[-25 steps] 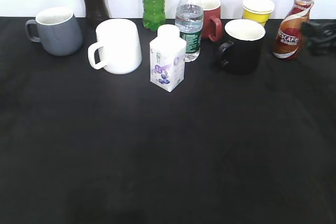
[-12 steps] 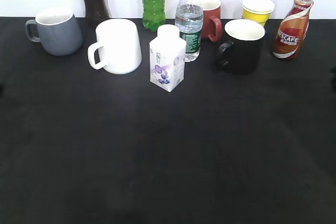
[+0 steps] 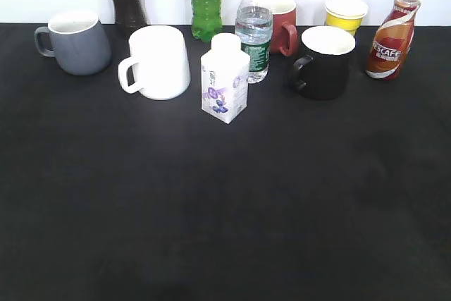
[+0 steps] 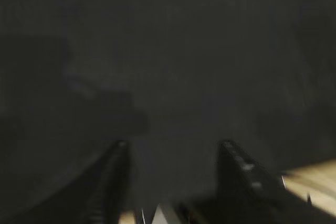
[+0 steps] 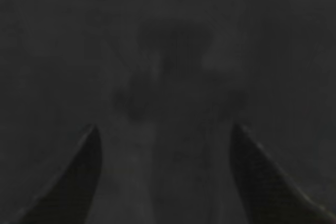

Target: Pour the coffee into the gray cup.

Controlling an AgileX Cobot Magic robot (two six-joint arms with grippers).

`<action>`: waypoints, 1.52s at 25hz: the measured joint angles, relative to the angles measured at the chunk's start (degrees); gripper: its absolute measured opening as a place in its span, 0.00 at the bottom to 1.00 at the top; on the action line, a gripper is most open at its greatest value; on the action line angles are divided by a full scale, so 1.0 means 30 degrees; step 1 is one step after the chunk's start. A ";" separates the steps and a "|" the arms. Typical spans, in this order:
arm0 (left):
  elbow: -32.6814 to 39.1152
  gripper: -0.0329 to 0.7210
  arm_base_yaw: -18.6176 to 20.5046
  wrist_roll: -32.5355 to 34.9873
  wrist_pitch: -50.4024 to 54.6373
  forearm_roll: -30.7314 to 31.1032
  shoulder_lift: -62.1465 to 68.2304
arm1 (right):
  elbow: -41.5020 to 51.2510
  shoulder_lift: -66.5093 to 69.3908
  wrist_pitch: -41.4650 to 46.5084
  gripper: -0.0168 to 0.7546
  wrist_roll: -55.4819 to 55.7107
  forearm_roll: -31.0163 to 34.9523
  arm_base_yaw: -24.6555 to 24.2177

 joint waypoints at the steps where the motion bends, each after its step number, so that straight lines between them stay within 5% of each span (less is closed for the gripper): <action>1: 0.0000 0.64 0.0000 0.0022 0.0551 0.0000 -0.1095 | 0.0000 -0.1347 0.0246 0.79 -0.0102 0.0000 0.0000; 6: 0.0714 0.65 0.0000 0.0056 0.1006 0.1056 -0.6165 | 0.0322 -0.6526 0.2248 0.79 -0.0301 -0.0018 0.0000; 12: 0.1985 0.65 0.0000 0.0056 0.0035 0.1792 -0.9060 | 0.5555 -1.1073 0.2098 0.78 -0.0301 -0.0032 0.0000; 29: 0.2804 0.58 0.0000 0.0056 -0.1862 0.2104 -0.9060 | 0.6868 -1.1781 0.2158 0.78 -0.0301 -0.0055 -0.0028; 35: 0.2810 0.52 0.4328 0.0056 -0.1862 0.2170 -0.9060 | 0.6868 -1.5877 0.2158 0.78 -0.0301 0.0029 -0.4393; 38: 0.2810 0.48 0.4753 0.0056 -0.1888 0.2170 -1.0373 | 0.6905 -1.7154 0.2158 0.78 -0.0301 0.0056 -0.4552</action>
